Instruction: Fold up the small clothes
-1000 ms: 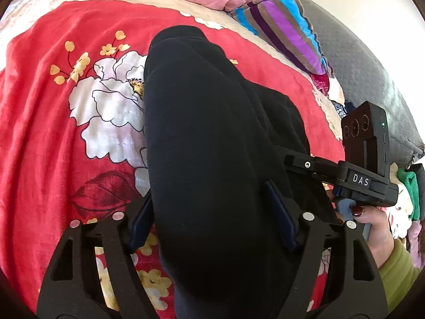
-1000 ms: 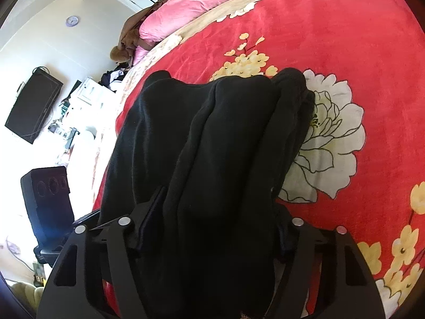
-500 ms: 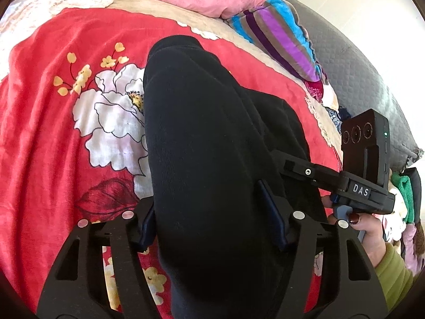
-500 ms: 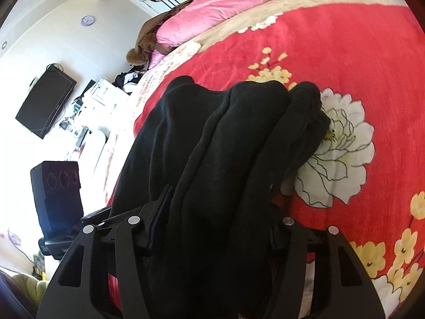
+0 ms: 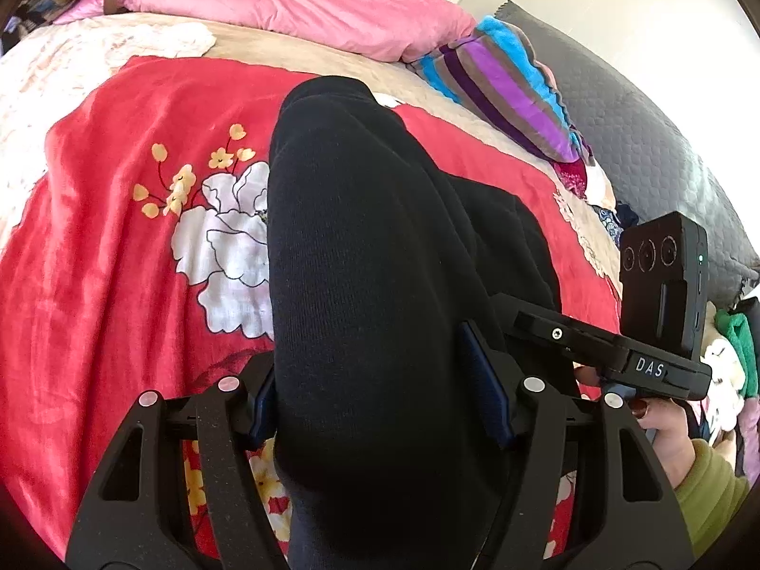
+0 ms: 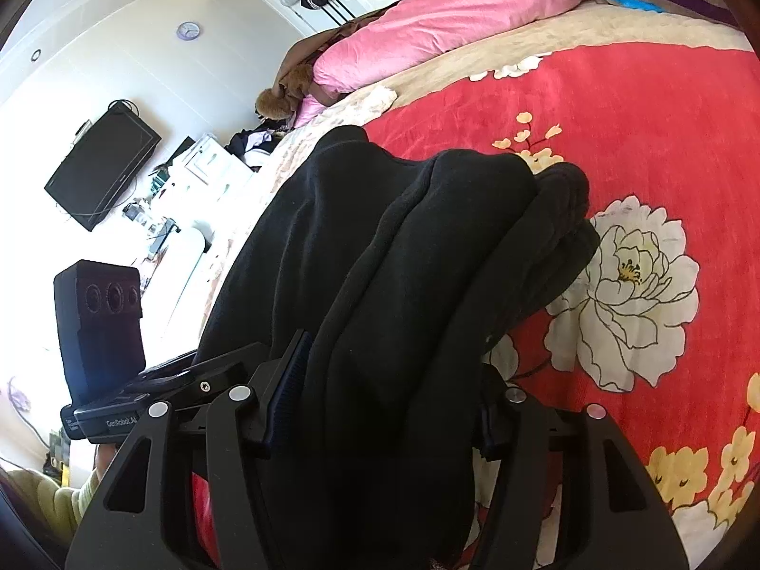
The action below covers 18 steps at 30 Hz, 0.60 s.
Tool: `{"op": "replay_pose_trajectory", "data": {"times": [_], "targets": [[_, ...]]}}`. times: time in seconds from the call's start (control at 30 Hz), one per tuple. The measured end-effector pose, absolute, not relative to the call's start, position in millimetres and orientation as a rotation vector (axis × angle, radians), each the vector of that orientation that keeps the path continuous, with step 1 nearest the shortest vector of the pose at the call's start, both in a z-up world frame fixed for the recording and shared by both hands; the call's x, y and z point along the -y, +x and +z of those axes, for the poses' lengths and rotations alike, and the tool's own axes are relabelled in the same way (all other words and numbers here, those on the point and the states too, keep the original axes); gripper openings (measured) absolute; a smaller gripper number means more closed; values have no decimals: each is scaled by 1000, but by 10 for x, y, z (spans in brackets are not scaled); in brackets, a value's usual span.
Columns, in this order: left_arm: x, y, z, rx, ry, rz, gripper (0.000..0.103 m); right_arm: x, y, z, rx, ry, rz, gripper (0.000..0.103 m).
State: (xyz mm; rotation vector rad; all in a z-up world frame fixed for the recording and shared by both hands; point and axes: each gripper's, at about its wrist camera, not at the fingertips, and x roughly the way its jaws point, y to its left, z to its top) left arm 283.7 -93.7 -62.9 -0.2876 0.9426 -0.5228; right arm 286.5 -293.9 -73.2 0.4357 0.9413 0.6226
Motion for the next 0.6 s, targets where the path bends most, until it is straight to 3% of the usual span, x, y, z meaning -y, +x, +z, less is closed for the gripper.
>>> {"op": "replay_pose_trajectory", "data": {"times": [0.6], "targets": [[1174,2874,-675,-912,-324,-639,57,3208,2831,-605,-917,408,528,56]]}}
